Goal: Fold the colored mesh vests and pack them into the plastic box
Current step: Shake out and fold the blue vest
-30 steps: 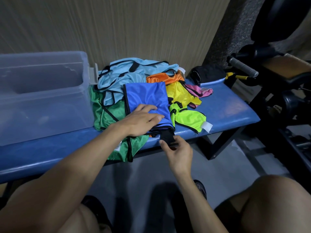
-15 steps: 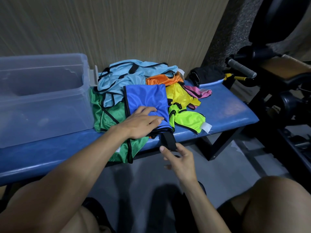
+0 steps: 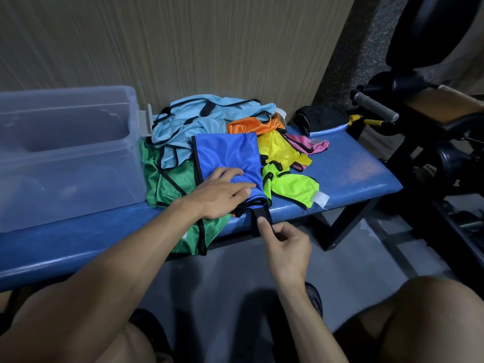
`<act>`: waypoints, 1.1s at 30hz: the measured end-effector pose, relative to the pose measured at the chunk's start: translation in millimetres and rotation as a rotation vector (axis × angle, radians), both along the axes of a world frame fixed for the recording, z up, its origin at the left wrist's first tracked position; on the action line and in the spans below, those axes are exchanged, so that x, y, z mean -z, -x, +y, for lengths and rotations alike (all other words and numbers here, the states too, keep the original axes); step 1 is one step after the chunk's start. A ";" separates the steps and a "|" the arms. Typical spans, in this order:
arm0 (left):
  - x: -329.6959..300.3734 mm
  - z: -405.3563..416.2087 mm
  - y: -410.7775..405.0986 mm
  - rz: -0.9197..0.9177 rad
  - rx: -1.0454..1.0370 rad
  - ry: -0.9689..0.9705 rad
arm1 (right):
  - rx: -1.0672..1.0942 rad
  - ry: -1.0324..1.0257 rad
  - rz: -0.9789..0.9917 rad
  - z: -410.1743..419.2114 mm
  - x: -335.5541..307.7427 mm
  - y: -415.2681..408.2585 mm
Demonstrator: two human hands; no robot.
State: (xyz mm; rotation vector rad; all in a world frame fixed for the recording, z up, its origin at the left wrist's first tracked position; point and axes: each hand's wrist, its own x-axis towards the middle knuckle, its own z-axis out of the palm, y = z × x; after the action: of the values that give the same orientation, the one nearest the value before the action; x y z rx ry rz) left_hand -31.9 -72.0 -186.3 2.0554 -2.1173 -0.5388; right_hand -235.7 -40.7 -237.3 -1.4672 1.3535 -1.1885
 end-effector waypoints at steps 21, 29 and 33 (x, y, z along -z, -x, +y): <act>-12.2 3.0 -10.2 0.022 0.137 -0.135 | 0.037 -0.407 -0.512 12.4 25.3 -30.6; -13.7 9.4 -10.3 -0.116 0.199 -0.094 | 0.059 -0.380 -0.663 15.5 14.6 -35.2; -11.6 9.4 -9.2 -0.153 0.208 -0.065 | 0.047 -0.293 -0.622 13.3 6.9 -28.5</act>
State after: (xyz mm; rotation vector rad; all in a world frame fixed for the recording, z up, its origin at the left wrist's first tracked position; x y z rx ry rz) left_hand -22.6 -62.6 -174.7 1.9795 -2.4521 -0.4959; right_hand -207.2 -27.3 -244.2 -0.7684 1.0682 -1.2712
